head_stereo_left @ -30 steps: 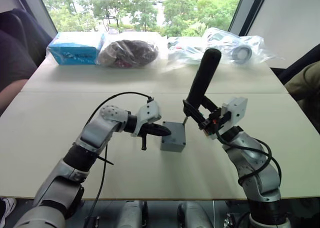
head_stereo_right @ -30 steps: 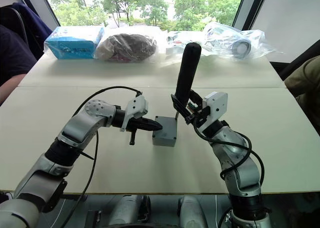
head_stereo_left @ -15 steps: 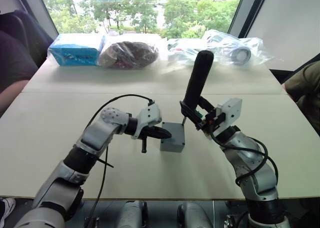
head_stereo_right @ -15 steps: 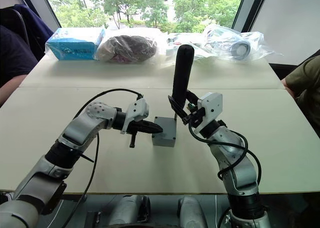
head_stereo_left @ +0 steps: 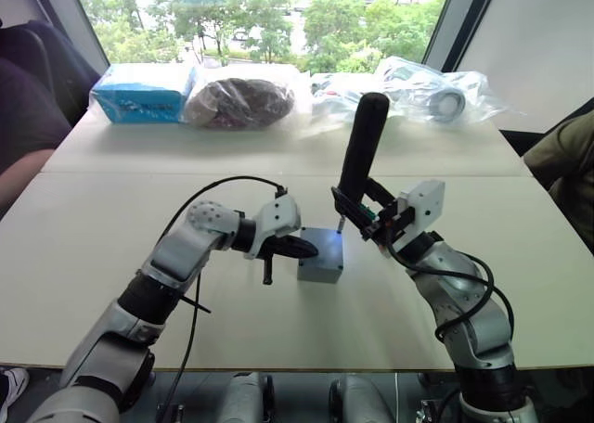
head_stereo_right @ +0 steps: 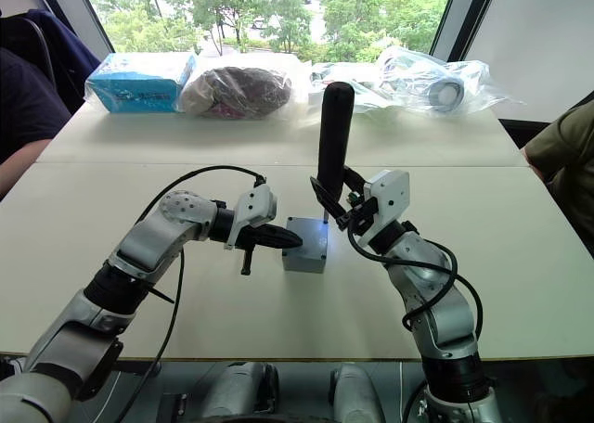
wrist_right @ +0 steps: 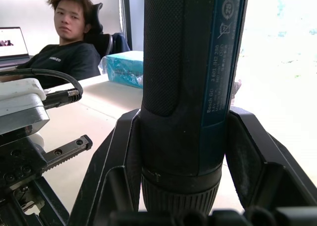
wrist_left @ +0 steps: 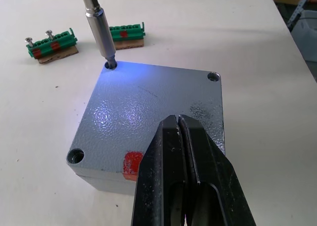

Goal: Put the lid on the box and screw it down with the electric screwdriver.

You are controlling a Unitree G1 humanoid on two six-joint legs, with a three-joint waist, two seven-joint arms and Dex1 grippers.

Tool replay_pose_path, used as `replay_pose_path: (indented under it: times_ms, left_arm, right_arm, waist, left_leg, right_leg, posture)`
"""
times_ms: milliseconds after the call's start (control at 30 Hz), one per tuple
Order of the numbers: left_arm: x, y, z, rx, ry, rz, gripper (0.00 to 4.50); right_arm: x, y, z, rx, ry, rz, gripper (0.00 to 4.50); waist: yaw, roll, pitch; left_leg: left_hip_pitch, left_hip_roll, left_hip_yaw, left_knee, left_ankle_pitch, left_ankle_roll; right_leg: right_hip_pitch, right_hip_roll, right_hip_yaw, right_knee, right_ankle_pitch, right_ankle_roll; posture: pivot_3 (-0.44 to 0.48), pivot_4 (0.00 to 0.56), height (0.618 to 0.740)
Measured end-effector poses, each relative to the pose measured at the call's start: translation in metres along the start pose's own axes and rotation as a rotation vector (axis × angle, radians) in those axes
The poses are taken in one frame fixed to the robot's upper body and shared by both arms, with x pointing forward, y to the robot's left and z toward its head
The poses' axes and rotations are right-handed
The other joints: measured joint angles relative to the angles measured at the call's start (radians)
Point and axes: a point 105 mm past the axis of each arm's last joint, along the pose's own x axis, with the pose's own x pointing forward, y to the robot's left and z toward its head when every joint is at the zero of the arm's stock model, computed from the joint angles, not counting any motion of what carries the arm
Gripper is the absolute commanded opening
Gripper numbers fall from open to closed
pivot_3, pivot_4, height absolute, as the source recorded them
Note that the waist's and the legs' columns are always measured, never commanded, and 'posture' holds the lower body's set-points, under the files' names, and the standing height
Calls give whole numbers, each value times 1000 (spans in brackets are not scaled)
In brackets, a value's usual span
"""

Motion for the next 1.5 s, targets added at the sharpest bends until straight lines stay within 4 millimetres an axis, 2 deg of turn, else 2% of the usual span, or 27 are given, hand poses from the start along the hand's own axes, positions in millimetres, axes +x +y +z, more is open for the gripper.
replay_pose_path:
  times_ms: [200, 367, 433, 533, 600, 667, 733, 800, 867, 967, 1033, 1100, 1167, 1333, 1500]
  left_arm:
    - [0, 0, 0, 1, -1, 1, 0]
    - [1, -1, 3, 8, -11, 3, 0]
    - [2, -2, 5, 16, -19, 0, 0]
    - [3, -3, 6, 31, -23, -4, 0]
    - [5, -2, 6, 33, -27, 7, 0]
    - [7, 2, 8, 22, -41, 35, 0]
    - [10, 9, 11, -45, -84, 93, 0]
    - [10, 27, 21, -129, -165, 251, 0]
    - [3, 36, 34, -151, -240, 317, 0]
    - [-20, 44, 48, -170, -317, 367, 0]
    - [-34, 44, 53, -145, -307, 364, 0]
    - [-41, 42, 55, -115, -280, 354, 0]
    - [-42, 39, 52, -102, -244, 329, 0]
    - [-39, 21, 43, -111, -211, 170, 0]
    - [-33, 13, 39, -102, -190, 112, 0]
  right_arm:
    - [5, -1, 6, -13, 3, -3, 1811]
    - [24, -6, 20, -12, 46, 10, 1811]
    - [34, -14, 43, -44, 10, 7, 1811]
    - [43, -32, 87, -43, -90, -55, 1811]
    - [44, -45, 105, -62, -83, -112, 1811]
    - [42, -56, 112, -76, -19, -146, 1811]
    - [41, -60, 110, -65, 31, -151, 1811]
    - [42, -68, 107, -27, 81, -181, 1811]
    - [38, -87, 107, -20, 129, -259, 1811]
    - [11, -130, 100, -65, 254, -413, 1811]
    - [-17, -158, 87, -64, 397, -494, 1811]
    - [-34, -172, 77, -18, 503, -539, 1811]
    - [-48, -175, 68, 38, 608, -533, 1811]
    - [-65, -153, 32, 295, 834, -399, 1811]
    - [-93, -156, 0, 374, 1031, -438, 1811]
  waist:
    - [-1, 0, 0]
    - [-3, 5, 3]
    - [-2, 5, 3]
    - [-1, 5, 4]
    - [-1, 6, 4]
    - [-1, 6, 4]
    - [-3, 6, 4]
    - [-5, 6, 7]
    - [-3, 6, 7]
    - [2, 7, 7]
    - [0, 7, 8]
    - [-3, 9, 9]
    - [-8, 11, 10]
    - [-23, 12, 11]
    - [-14, 12, 12]
  left_leg:
    - [0, 0, 0, -1, 0, 0]
    - [-5, -1, 0, -2, 0, 0]
    - [-12, -1, 0, -1, 0, -1]
    - [-14, -1, 0, -1, 1, -2]
    - [-14, -1, 0, -1, 1, -1]
    - [-14, -1, 0, 0, 0, 0]
    - [-15, -1, 0, 0, 0, 0]
    - [-18, -1, 0, 0, 0, 1]
    - [-21, -1, 0, 0, 0, 0]
    - [-24, -2, 0, 0, 1, 0]
    - [-25, -3, 1, 1, 1, 0]
    - [-25, -3, 2, 2, 1, 0]
    - [-25, -2, 2, 1, 0, 1]
    - [-25, 0, 1, 0, 0, 1]
    - [-26, -1, 0, 2, 0, 1]
  right_leg:
    - [-2, -2, 0, 0, -1, -2]
    - [-7, -4, 0, 0, -1, -3]
    - [-13, -4, -1, 1, -1, -2]
    - [-14, -4, -3, 1, 1, 0]
    - [-14, -4, -3, 1, 1, 0]
    - [-13, -4, -4, 0, 0, -2]
    - [-14, -4, -3, 0, 0, -1]
    - [-17, -3, -3, 2, 2, 2]
    - [-20, -2, -4, 2, 2, 2]
    - [-22, 0, -6, 1, 2, 2]
    - [-22, 0, -6, 0, 2, 2]
    - [-23, 0, -5, 0, 2, 3]
    - [-23, 1, -4, 0, 2, 3]
    - [-24, 5, -4, 0, 2, 3]
    - [-24, 4, -3, -1, 2, 3]
  posture:
    - [0, 150, 740]
    - [0, 150, 740]
    - [0, 150, 740]
    - [0, 150, 740]
    - [0, 150, 740]
    - [0, 150, 740]
    - [0, 150, 740]
    - [0, 150, 740]
    - [0, 150, 740]
    - [0, 150, 740]
    - [0, 150, 740]
    - [0, 150, 740]
    - [0, 150, 740]
    - [0, 150, 740]
    - [0, 150, 740]
